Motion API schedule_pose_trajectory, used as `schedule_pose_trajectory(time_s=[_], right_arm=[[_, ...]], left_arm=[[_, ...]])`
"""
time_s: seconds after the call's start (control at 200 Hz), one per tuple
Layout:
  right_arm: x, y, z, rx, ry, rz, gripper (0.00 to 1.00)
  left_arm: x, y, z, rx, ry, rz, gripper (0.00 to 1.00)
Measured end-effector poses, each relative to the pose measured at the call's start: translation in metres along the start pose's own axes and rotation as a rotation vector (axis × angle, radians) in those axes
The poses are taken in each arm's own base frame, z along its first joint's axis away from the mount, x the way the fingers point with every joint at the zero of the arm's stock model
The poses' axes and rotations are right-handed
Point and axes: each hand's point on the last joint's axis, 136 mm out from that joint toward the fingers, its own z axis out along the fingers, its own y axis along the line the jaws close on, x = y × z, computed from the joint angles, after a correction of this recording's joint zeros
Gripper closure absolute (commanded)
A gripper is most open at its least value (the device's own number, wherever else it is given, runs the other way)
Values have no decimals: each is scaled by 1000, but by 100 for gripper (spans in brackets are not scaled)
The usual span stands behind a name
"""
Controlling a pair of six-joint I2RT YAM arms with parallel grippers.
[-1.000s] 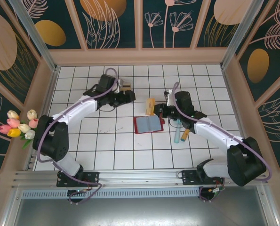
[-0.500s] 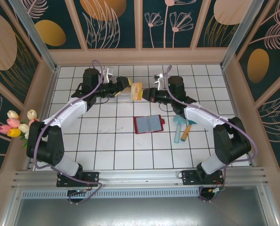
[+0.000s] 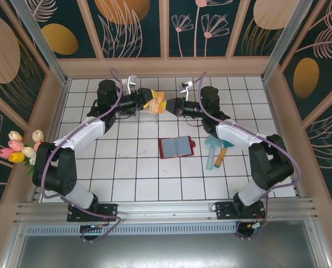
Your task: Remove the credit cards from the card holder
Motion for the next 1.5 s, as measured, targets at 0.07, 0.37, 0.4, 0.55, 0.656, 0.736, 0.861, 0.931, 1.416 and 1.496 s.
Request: schedule_pose_trajectory(time_s=[0.07, 0.37, 0.4, 0.55, 0.656, 0.736, 0.861, 0.931, 1.416, 1.496], right_arm=[[0, 3, 0, -11, 2, 9, 100], [-7, 16, -1, -61, -21, 64, 83], [-8, 17, 0, -63, -26, 73, 79], [-7, 24, 7, -77, -61, 109, 78], [-3, 37, 17, -107, -77, 121, 82], [-2, 47, 22, -130, -100, 118, 84], [-8, 47, 19, -143, -153, 127, 84], [-12, 47, 18, -147, -177, 137, 84], [-20, 44, 16, -132, -238, 126, 100], [-20, 37, 16, -94, -246, 89, 100]], left_arm=[[-1, -5, 0, 23, 0, 0, 70], [-5, -19, -1, 74, -9, 3, 100], [-6, -20, -1, 78, -12, -3, 100], [-14, -29, -3, 98, -59, -11, 100], [-19, -34, -7, 105, -103, -17, 100], [-22, -38, -10, 110, -132, -21, 100], [-25, -41, -16, 114, -177, -35, 100], [-26, -41, -18, 113, -195, -44, 100], [-30, -34, -20, 65, -239, -72, 64], [-29, -19, -20, -7, -246, -97, 47]])
